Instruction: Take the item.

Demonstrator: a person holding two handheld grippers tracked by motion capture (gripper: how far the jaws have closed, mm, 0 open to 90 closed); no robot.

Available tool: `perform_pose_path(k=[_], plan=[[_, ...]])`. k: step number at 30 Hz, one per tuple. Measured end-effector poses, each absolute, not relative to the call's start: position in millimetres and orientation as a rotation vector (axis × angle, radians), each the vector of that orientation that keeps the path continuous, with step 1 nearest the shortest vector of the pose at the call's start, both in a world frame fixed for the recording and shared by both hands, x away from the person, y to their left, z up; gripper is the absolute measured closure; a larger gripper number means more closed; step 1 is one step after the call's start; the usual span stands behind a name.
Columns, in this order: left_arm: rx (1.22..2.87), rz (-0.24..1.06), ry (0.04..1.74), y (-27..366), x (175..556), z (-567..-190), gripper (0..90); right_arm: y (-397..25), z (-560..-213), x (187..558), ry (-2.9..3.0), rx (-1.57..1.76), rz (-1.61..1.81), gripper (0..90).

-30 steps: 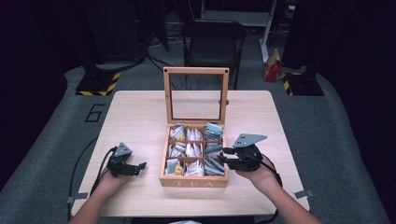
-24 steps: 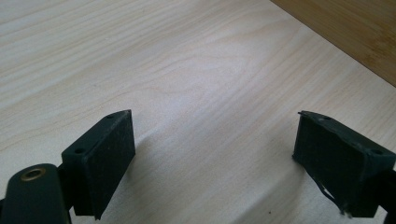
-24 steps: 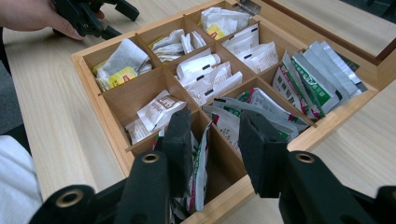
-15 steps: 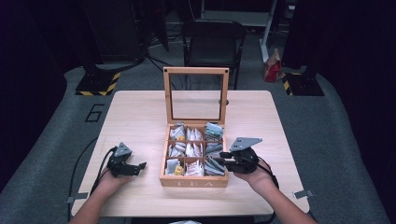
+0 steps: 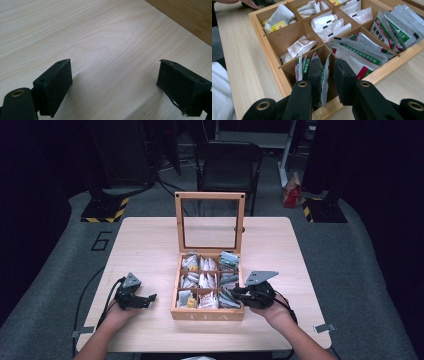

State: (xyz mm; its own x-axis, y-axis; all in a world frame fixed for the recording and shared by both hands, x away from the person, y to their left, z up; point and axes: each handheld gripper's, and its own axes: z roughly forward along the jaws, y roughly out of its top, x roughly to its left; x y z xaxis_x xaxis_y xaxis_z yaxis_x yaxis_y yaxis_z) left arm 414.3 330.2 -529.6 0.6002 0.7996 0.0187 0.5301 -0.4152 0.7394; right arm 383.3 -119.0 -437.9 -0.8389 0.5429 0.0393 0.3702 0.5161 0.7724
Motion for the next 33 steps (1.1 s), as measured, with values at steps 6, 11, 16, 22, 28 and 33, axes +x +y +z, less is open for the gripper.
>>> perform_pose_path(k=[6, 11, 16, 22, 28, 33], plan=[[2.116, 0.486, 1.046, 330, 414, -530, 12.1, -118, -441, 385, 2.561, 0.773, 1.217, 77.1], [2.116, 0.486, 1.046, 330, 414, -530, 12.1, -117, -444, 388, 2.571, 0.786, 1.203, 78.4], [2.115, 0.486, 1.046, 330, 414, -530, 12.1, -114, -448, 388, 2.577, 0.782, 1.187, 79.0], [2.115, 0.486, 1.046, 330, 414, -530, 12.1, -113, -450, 389, 2.568, 0.797, 1.19, 78.8], [2.116, 0.486, 1.047, 330, 414, -530, 12.1, -110, -454, 389, 2.585, 0.789, 1.183, 77.6], [2.116, 0.486, 1.046, 330, 414, -530, 12.1, -108, -455, 388, 2.597, 0.791, 1.178, 77.6]])
